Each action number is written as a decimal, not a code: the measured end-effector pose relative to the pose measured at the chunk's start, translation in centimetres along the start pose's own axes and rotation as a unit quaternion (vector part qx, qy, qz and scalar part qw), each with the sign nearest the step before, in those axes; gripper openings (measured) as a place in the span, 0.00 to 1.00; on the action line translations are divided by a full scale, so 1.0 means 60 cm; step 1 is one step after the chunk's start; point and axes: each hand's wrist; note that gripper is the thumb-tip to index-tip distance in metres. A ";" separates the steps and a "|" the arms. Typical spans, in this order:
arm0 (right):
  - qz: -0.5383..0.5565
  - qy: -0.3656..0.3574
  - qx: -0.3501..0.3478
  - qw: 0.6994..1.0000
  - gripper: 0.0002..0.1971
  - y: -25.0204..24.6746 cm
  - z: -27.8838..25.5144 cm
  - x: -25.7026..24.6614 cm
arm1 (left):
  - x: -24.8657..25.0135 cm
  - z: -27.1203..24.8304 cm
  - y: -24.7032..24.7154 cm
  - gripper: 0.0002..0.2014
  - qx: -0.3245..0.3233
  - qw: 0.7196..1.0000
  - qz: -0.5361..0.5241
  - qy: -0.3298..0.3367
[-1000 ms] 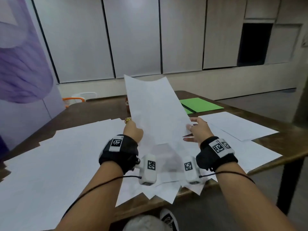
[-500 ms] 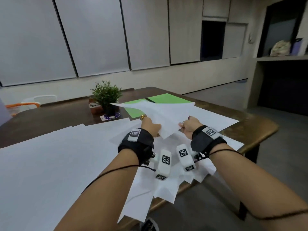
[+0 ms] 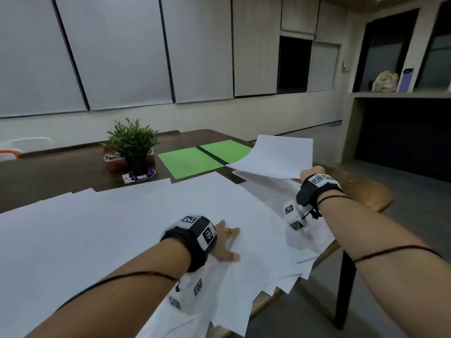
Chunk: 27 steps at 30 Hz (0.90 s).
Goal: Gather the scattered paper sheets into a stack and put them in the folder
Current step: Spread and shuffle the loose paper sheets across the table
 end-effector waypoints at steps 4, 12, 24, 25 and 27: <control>-0.457 0.012 -0.002 0.889 0.15 -0.013 -0.029 -0.008 | 0.005 0.006 0.018 0.38 0.027 0.999 -0.022 0.005; -0.631 -0.011 -0.061 0.774 0.14 -0.015 -0.020 0.006 | 0.006 0.010 0.017 0.38 0.022 0.999 -0.031 0.003; -0.651 0.000 -0.121 0.750 0.40 -0.022 -0.017 -0.024 | -0.004 0.032 0.026 0.38 0.011 1.000 -0.014 0.004; -0.638 0.001 -0.129 0.759 0.40 -0.021 -0.025 -0.026 | -0.005 0.034 0.027 0.39 0.010 1.000 -0.016 0.004; -0.608 -0.011 -0.135 0.782 0.36 -0.014 -0.046 -0.026 | -0.004 0.033 0.026 0.38 0.011 1.000 -0.017 0.004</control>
Point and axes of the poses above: each hand's wrist, its own z-axis towards the middle knuckle, its own y-axis out of the palm, x = y × z, and after that the axes turned 10 degrees about z, right-handed
